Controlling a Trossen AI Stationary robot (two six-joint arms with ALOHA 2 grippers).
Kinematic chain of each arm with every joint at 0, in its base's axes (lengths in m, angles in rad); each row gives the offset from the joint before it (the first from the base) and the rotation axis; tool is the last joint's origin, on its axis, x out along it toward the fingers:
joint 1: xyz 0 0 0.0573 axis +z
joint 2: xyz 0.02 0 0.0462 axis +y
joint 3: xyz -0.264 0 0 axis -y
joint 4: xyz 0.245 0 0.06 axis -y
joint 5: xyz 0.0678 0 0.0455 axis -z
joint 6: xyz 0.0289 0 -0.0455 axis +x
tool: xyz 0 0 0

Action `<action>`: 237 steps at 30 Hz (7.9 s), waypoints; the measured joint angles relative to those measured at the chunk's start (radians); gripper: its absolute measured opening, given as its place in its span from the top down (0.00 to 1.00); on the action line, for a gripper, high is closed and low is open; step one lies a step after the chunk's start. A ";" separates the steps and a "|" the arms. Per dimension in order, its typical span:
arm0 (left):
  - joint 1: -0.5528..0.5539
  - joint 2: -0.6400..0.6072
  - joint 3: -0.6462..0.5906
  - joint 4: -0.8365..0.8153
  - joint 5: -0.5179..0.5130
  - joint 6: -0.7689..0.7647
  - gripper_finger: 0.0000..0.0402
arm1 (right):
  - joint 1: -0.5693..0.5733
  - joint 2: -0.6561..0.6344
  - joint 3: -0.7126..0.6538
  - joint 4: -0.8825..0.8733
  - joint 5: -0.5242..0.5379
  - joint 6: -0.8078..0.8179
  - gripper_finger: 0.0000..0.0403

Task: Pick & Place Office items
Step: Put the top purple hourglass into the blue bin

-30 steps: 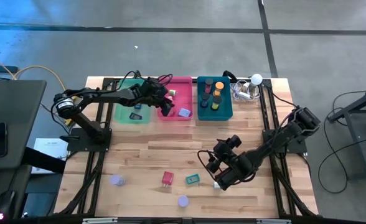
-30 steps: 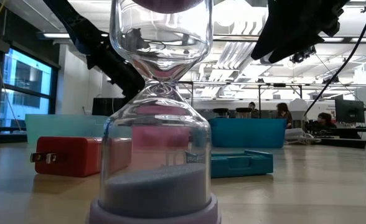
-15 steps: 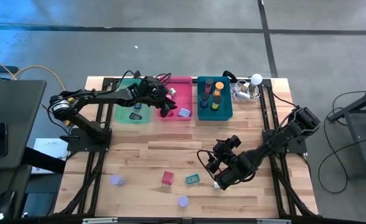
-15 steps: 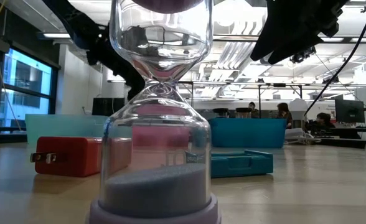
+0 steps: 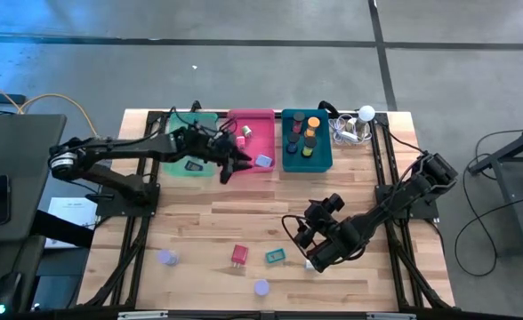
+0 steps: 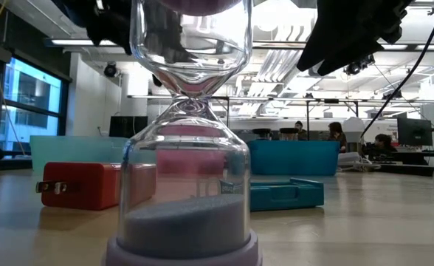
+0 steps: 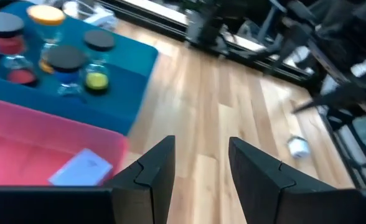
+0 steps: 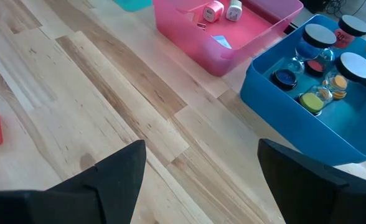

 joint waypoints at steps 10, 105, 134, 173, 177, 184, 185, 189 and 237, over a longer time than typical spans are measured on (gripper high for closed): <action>-0.336 -0.042 0.000 -0.119 -0.316 -0.011 0.64 | 0.000 0.000 0.000 -0.001 0.001 -0.001 0.26; -0.960 -0.147 0.000 -0.772 -0.159 -0.908 0.30 | -0.010 0.000 0.000 0.034 0.016 -0.045 0.26; -1.026 -0.147 0.000 -0.927 -0.147 -1.174 0.35 | -0.010 0.000 0.000 0.038 0.018 -0.079 0.26; -1.151 -0.043 -0.001 -0.875 -0.207 -1.268 0.35 | -0.010 0.000 0.000 0.061 0.010 -0.079 0.26; -1.151 -0.043 -0.001 -0.901 -0.176 -1.190 0.35 | -0.010 0.000 0.000 0.061 0.011 -0.079 0.26; -1.162 -0.043 -0.001 -1.020 -0.152 -0.939 0.35 | -0.010 0.000 0.000 0.061 0.011 -0.079 0.26; -1.166 -0.043 -0.001 -1.037 -0.176 -0.906 0.35 | -0.013 0.000 0.000 0.061 0.011 -0.079 0.26; -1.195 -0.043 -0.001 -1.047 -0.254 -0.764 0.35 | -0.020 0.000 0.000 0.062 0.010 -0.079 0.26; -1.343 0.354 0.002 -0.860 -0.306 -0.481 0.61 | -0.069 0.000 0.000 0.150 -0.038 -0.177 0.26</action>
